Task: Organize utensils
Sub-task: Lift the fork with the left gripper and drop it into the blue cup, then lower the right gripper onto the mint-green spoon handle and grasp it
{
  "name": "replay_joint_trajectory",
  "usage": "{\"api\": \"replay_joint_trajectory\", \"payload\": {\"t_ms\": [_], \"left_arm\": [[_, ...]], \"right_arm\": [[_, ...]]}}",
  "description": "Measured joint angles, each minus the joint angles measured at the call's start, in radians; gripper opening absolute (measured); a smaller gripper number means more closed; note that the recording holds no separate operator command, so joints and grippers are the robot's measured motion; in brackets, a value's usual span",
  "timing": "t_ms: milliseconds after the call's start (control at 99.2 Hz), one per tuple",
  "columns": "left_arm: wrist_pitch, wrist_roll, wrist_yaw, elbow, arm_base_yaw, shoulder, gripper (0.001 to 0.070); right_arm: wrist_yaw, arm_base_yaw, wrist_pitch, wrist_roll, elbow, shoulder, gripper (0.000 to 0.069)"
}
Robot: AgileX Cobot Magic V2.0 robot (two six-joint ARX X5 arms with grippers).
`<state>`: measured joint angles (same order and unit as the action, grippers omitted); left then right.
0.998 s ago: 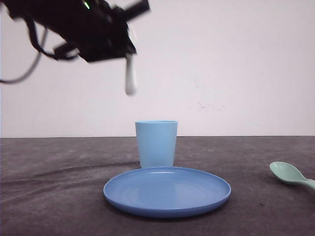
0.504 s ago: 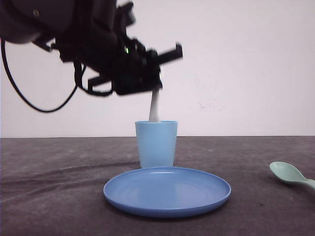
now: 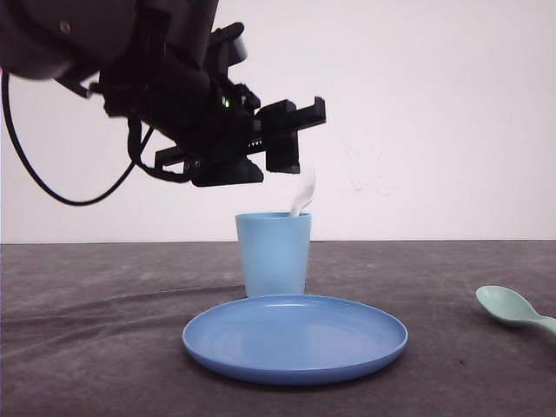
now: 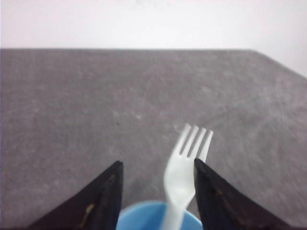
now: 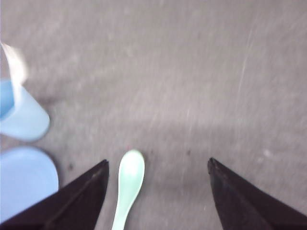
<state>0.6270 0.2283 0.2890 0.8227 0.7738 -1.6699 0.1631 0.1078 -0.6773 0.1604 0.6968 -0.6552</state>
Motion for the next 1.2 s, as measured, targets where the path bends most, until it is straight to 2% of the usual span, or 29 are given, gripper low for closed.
{"api": "replay_joint_trajectory", "payload": {"t_ms": [181, 353, 615, 847, 958, 1119, 1200], "left_arm": [[-0.151, -0.007, 0.000, 0.000, 0.021, 0.199, 0.0277], [-0.402, -0.024, 0.000, 0.000, 0.028, 0.435, 0.0277], [-0.760, -0.009, 0.000, 0.000, 0.029, 0.753, 0.0277], [-0.898, -0.002, 0.000, 0.000, 0.030, 0.912, 0.0277], [-0.946, 0.002, 0.000, 0.000, 0.030, 0.957, 0.0277], [-0.994, 0.004, 0.000, 0.000, 0.030, 1.001, 0.0277], [-1.018, 0.005, 0.000, 0.000, 0.030, 1.017, 0.0277]], "right_arm": [[0.020, 0.083, -0.058, 0.026, 0.000, -0.080, 0.0409], [0.013, 0.186, -0.088, 0.083, 0.000, -0.191, 0.0409], [-0.141, 0.335, -0.081, 0.164, 0.000, -0.383, 0.0409], [-0.201, 0.404, -0.015, 0.232, 0.000, -0.519, 0.0373], [-0.238, 0.433, -0.002, 0.257, 0.000, -0.575, 0.0334], [-0.245, 0.452, 0.026, 0.283, 0.000, -0.640, 0.0318], [-0.245, 0.457, 0.044, 0.291, 0.000, -0.665, 0.0268]]}}
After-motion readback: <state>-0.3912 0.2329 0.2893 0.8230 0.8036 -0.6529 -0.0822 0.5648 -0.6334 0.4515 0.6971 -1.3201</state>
